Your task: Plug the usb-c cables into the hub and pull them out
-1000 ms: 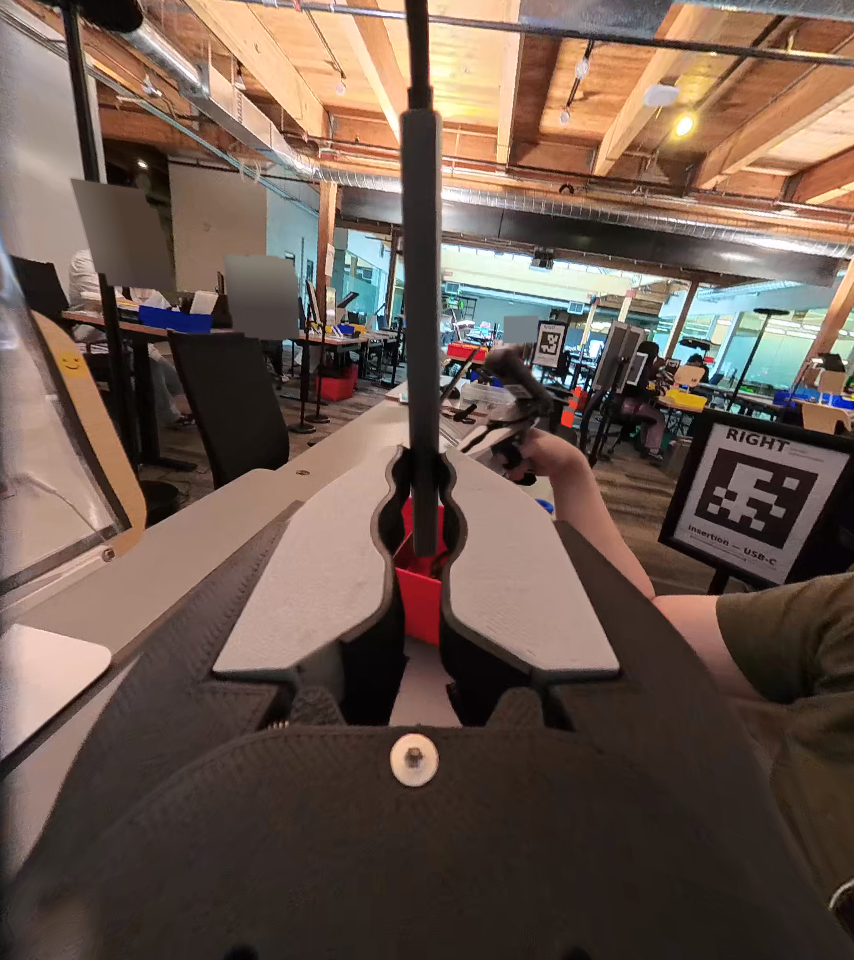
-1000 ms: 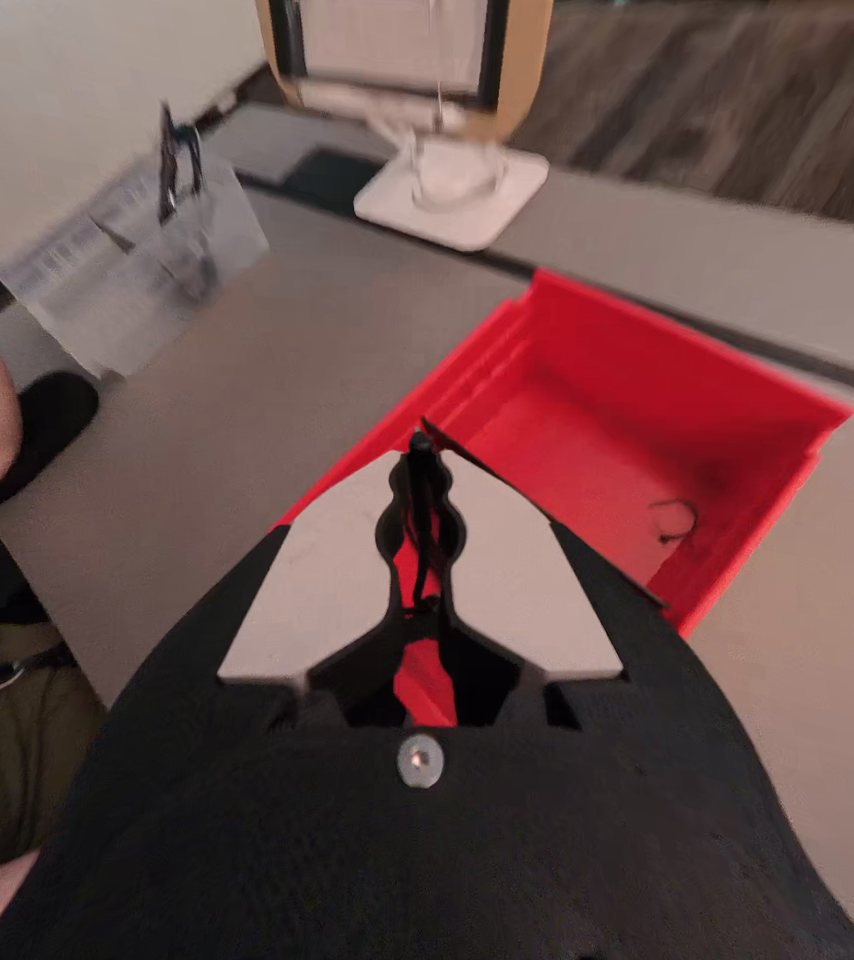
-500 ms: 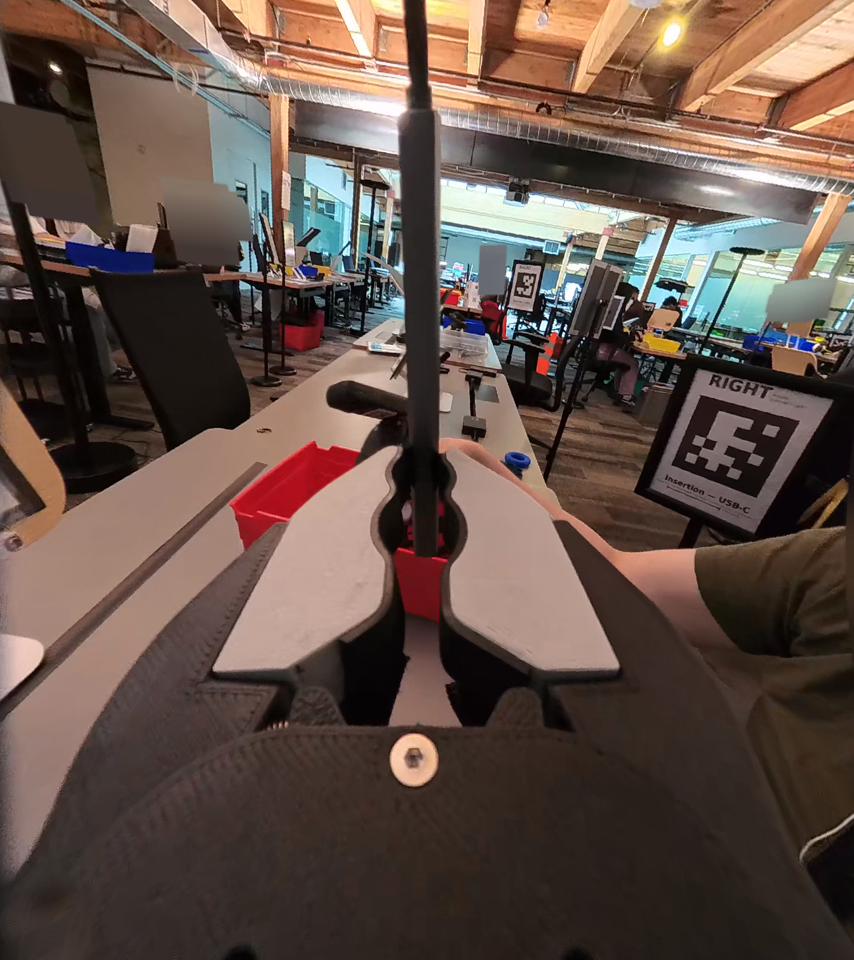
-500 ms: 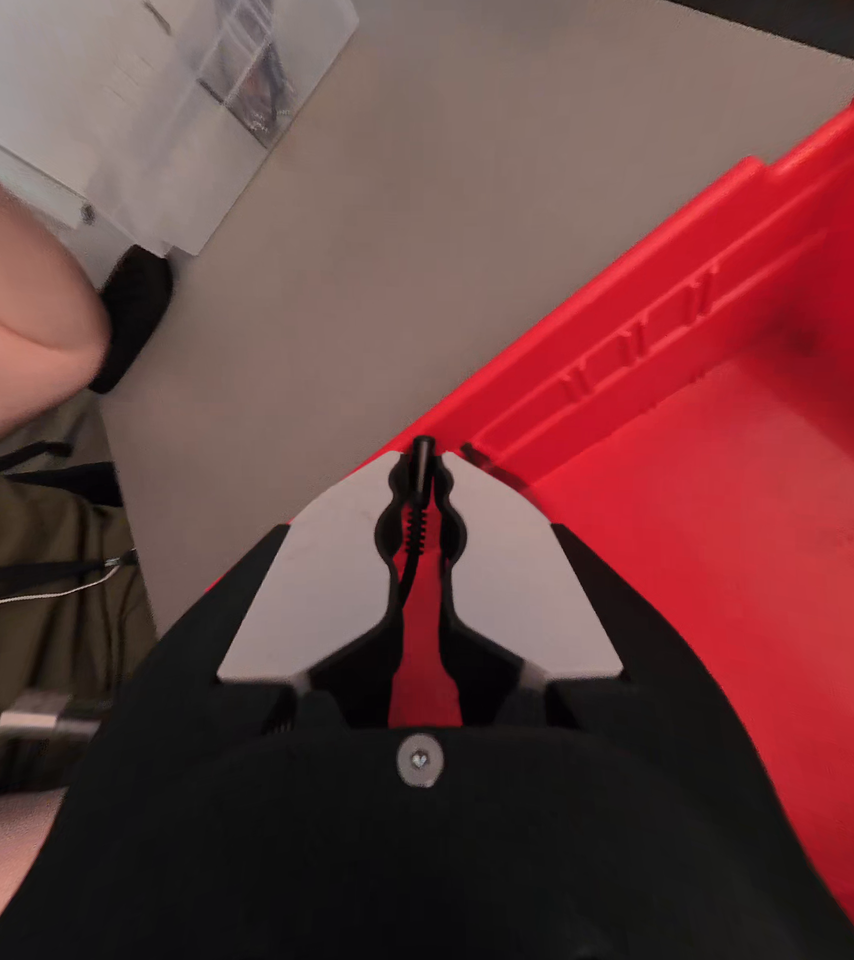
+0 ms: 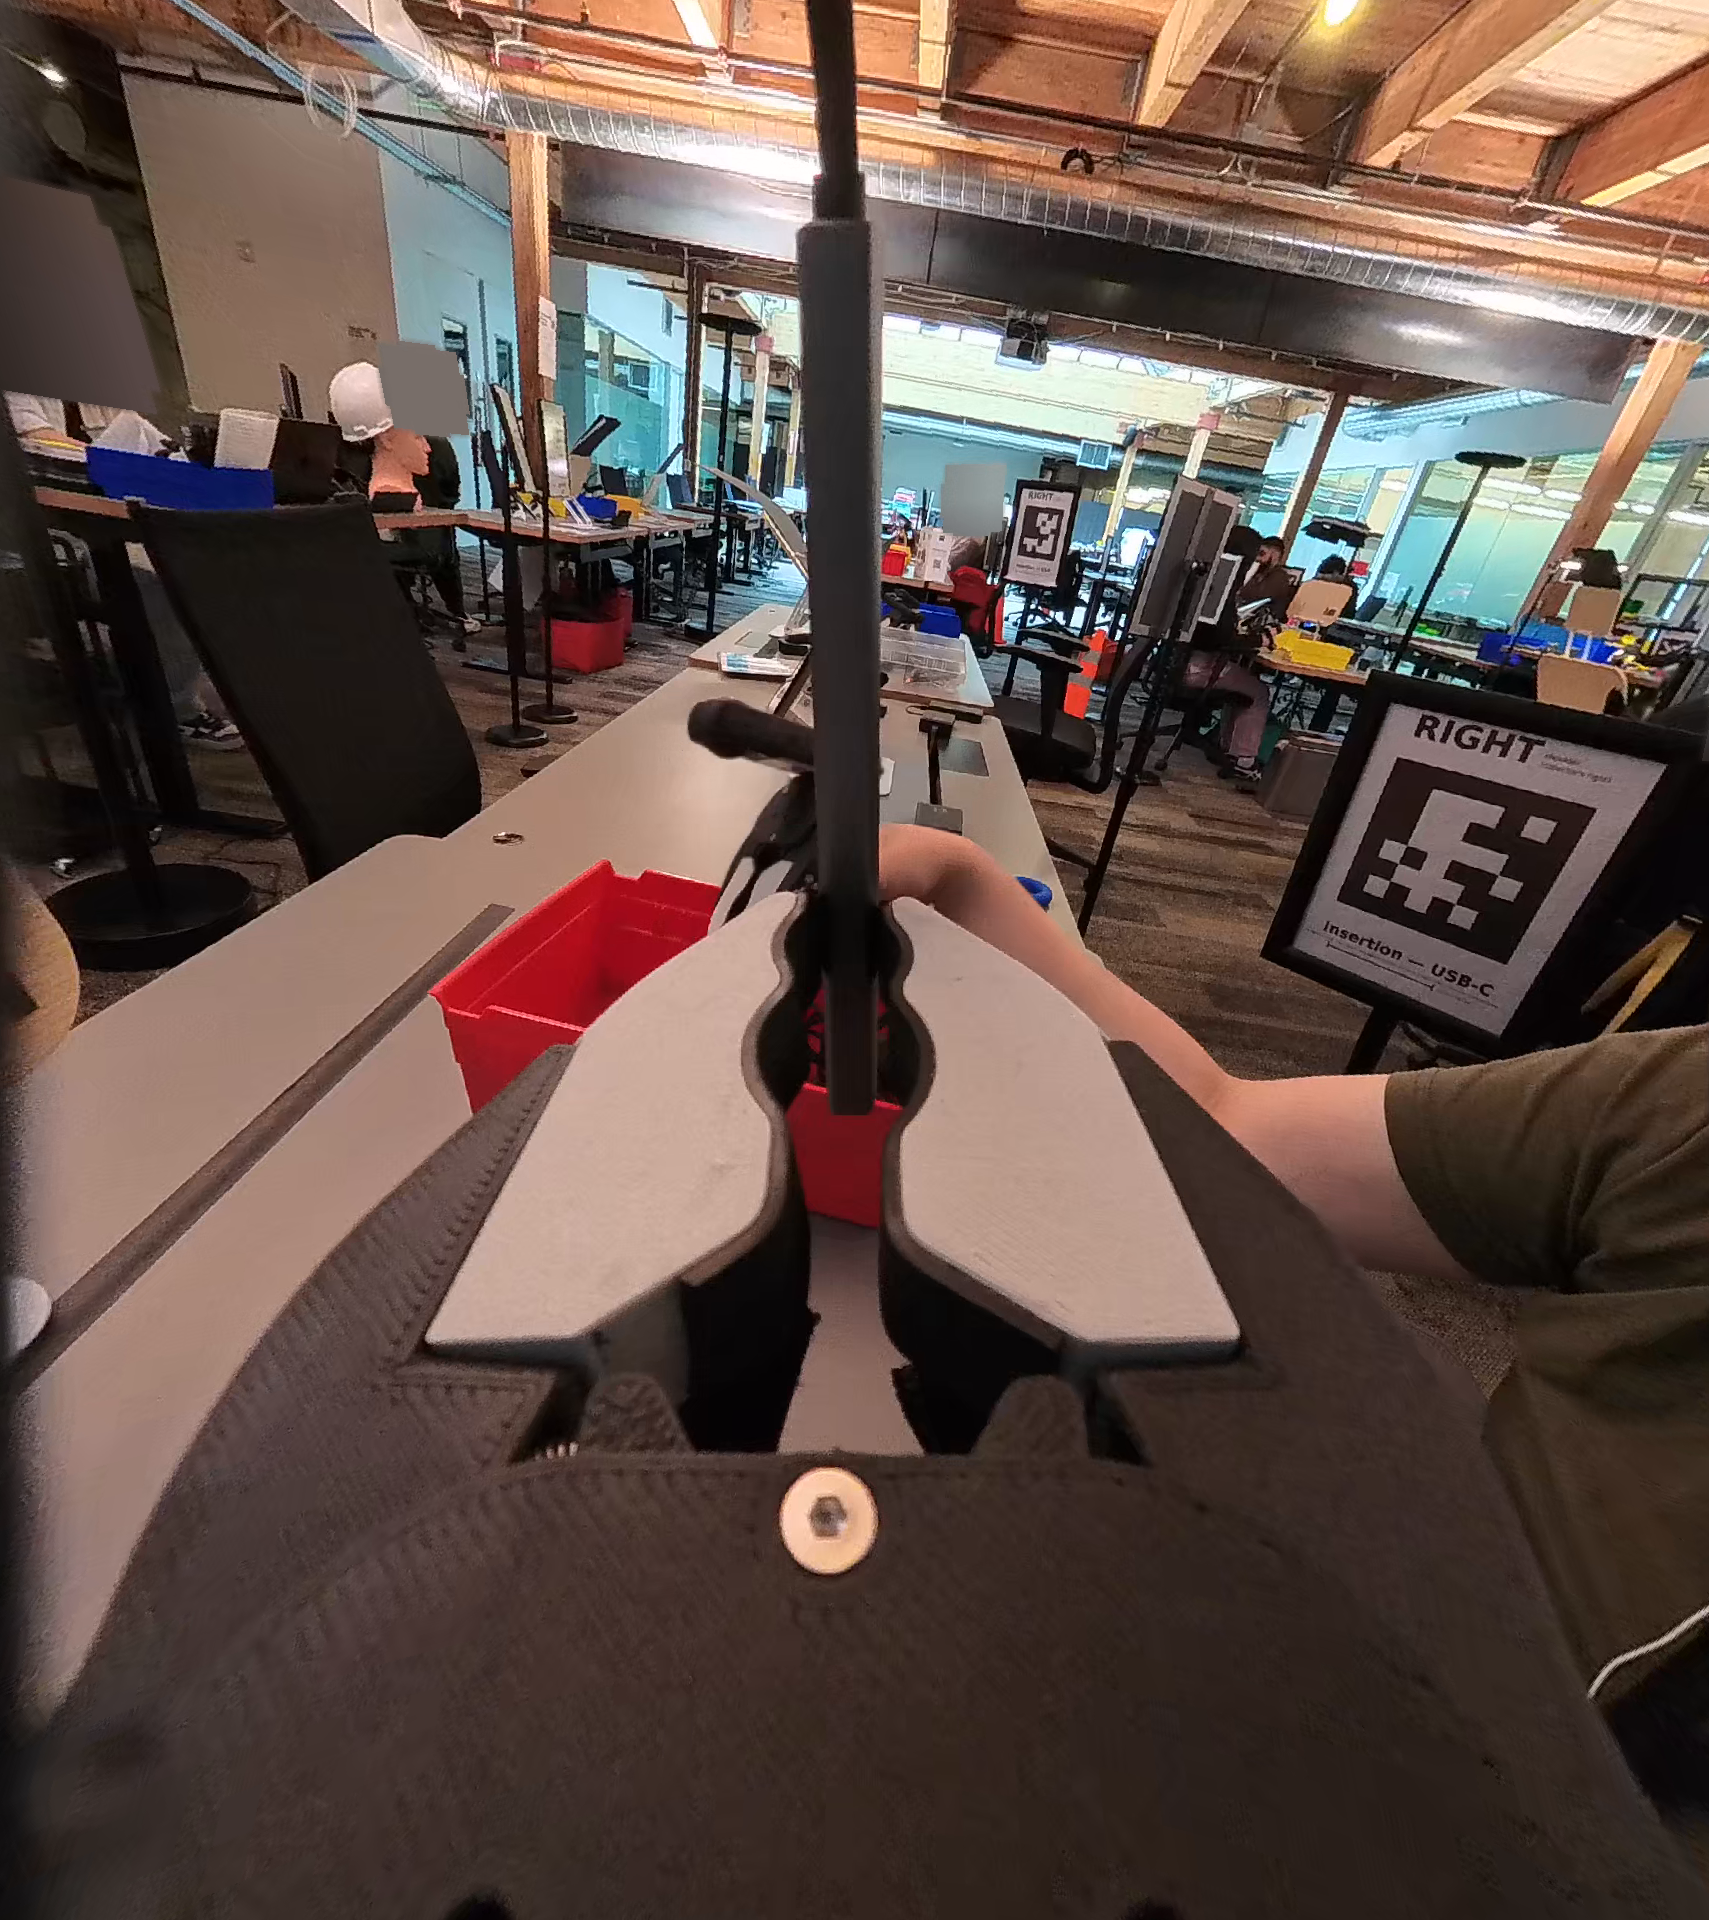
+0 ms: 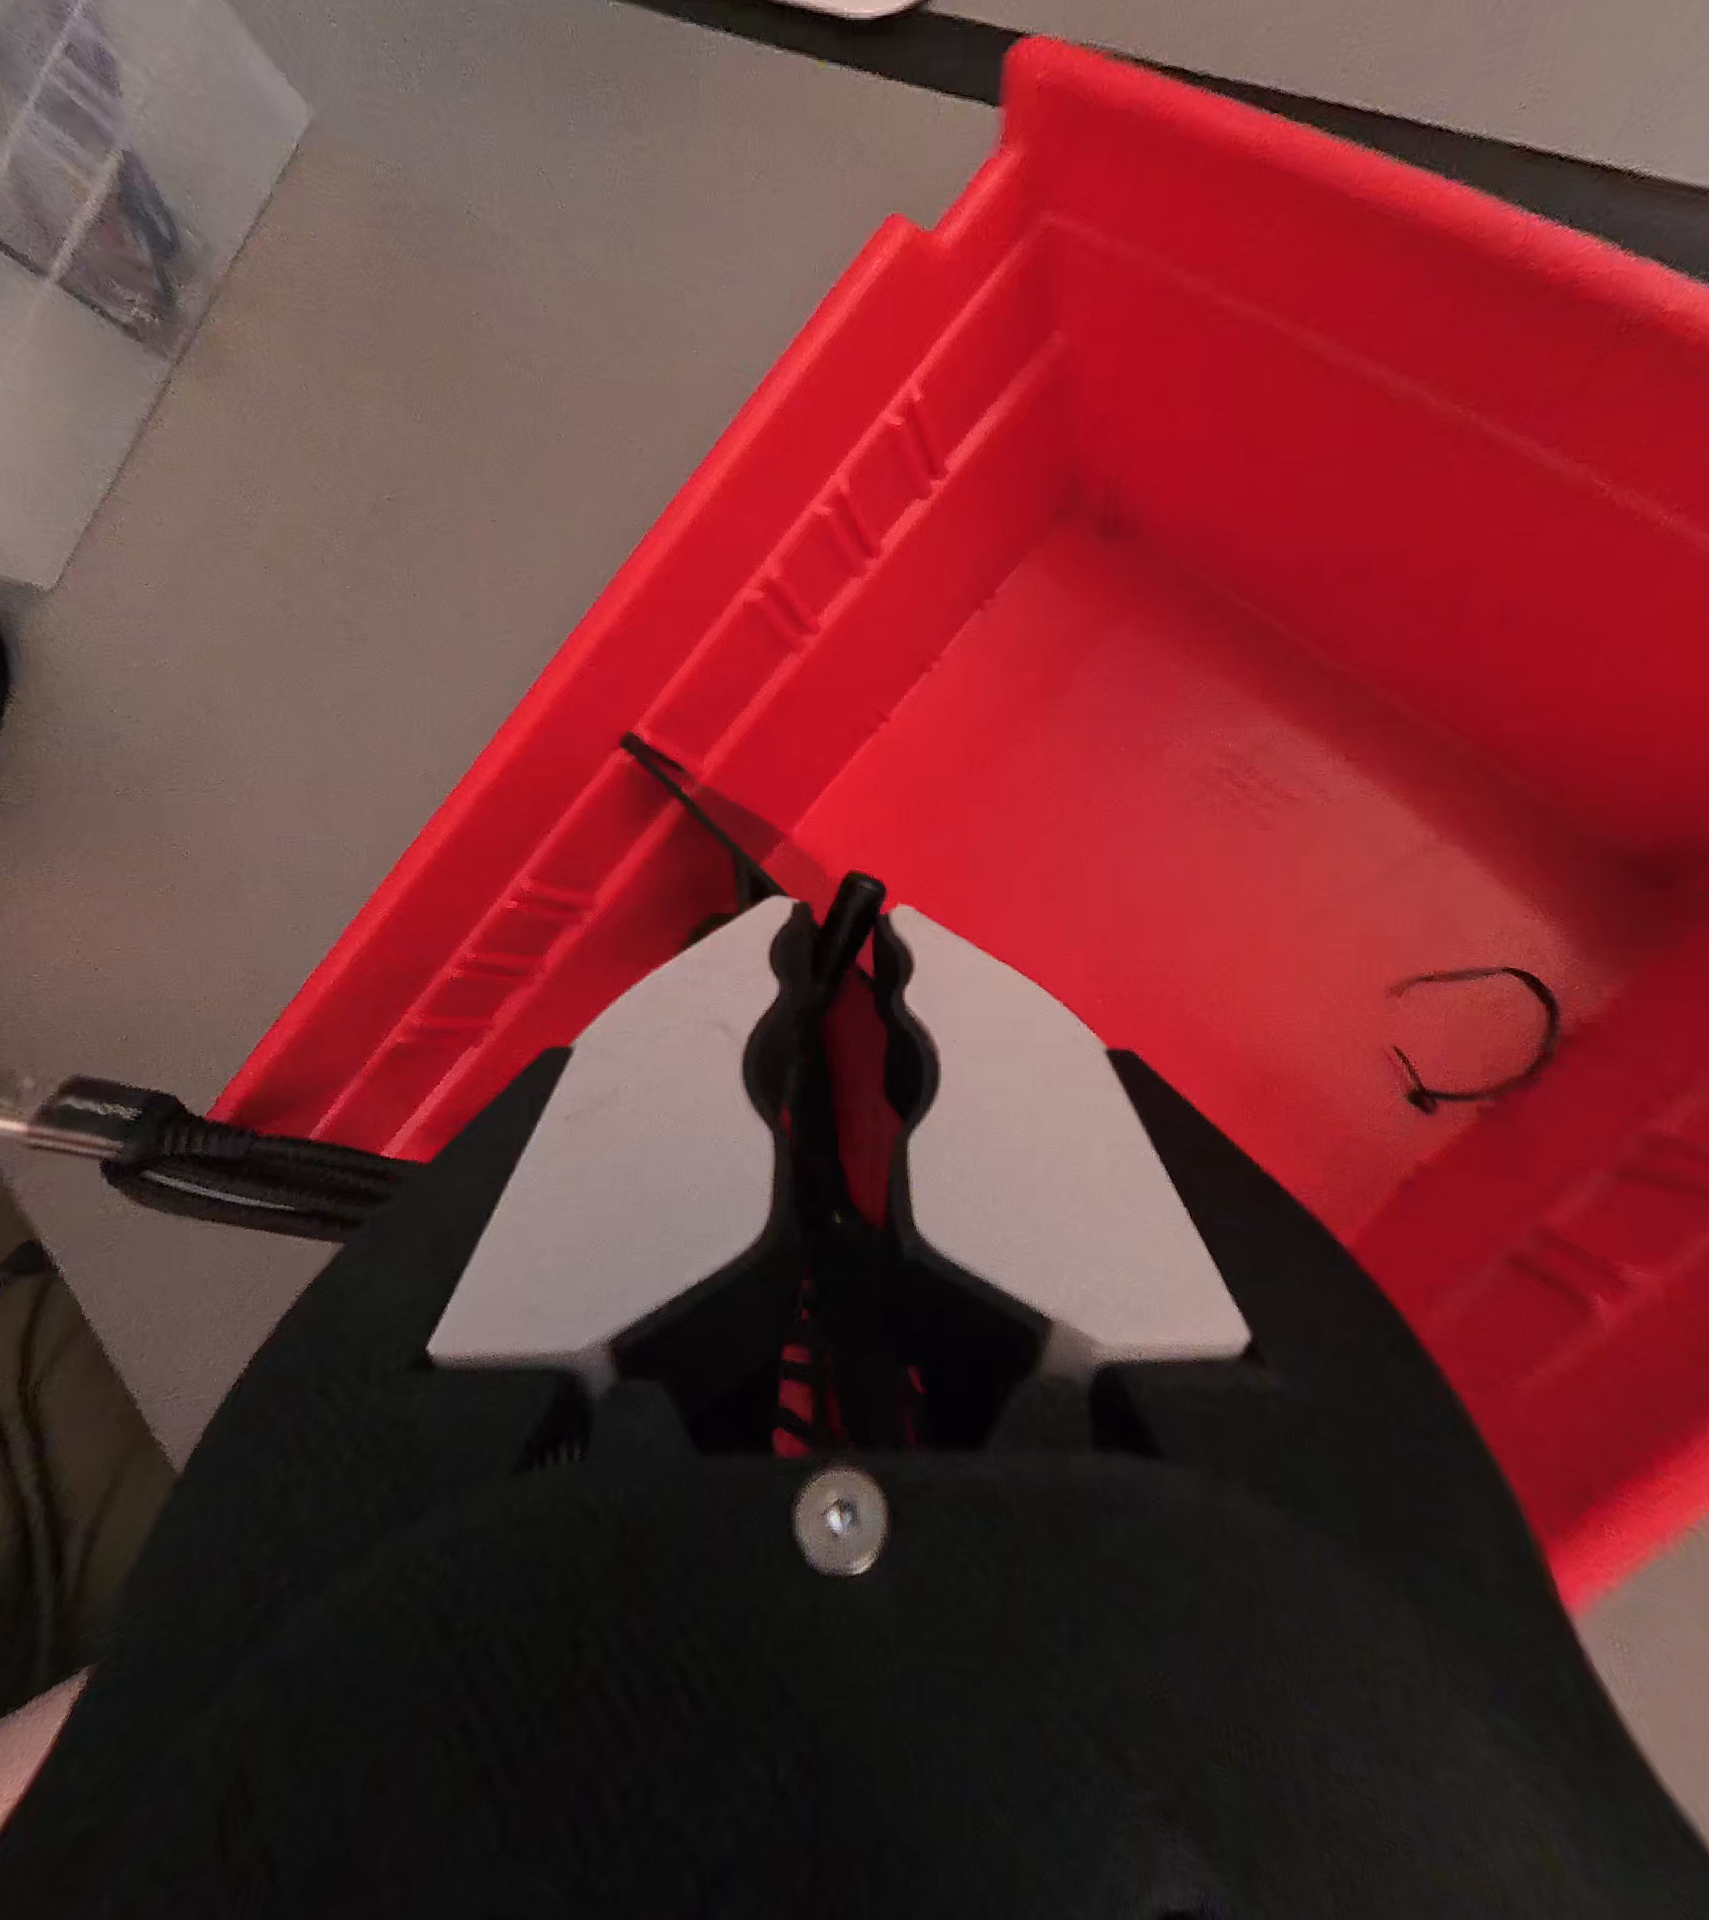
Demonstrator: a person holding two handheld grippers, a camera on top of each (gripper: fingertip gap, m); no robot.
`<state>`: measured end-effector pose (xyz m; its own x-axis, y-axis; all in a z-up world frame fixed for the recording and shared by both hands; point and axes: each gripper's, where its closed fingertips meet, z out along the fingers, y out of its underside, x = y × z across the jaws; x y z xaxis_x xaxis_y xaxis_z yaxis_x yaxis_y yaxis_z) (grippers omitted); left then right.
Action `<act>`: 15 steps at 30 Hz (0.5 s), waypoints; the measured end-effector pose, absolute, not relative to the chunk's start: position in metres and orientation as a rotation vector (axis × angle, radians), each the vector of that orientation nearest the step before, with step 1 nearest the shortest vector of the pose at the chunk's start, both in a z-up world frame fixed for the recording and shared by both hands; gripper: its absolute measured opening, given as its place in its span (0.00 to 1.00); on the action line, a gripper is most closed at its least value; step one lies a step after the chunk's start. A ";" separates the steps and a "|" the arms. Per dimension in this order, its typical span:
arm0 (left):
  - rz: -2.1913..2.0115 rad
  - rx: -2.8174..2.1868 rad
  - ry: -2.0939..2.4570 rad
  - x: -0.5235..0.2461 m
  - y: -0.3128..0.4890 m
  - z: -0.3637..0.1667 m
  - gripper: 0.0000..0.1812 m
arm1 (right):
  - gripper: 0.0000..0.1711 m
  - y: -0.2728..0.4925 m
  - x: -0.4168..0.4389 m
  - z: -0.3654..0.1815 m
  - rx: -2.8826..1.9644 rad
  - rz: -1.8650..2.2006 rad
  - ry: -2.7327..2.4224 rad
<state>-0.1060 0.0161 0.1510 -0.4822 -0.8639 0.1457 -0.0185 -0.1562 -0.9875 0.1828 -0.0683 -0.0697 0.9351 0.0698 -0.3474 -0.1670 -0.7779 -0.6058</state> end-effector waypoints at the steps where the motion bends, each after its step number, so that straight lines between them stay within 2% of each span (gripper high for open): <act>1: -1.710 -1.027 1.476 -0.106 0.016 0.151 0.05 | 0.08 -0.071 0.190 -0.068 -2.424 0.428 0.105; 7: -1.705 -1.021 1.477 -0.108 0.014 0.154 0.05 | 0.06 -0.079 0.201 -0.031 -2.283 0.310 0.110; 15: -1.709 -1.011 1.476 -0.109 0.012 0.156 0.05 | 0.07 -0.112 0.179 -0.057 -2.529 0.281 -0.031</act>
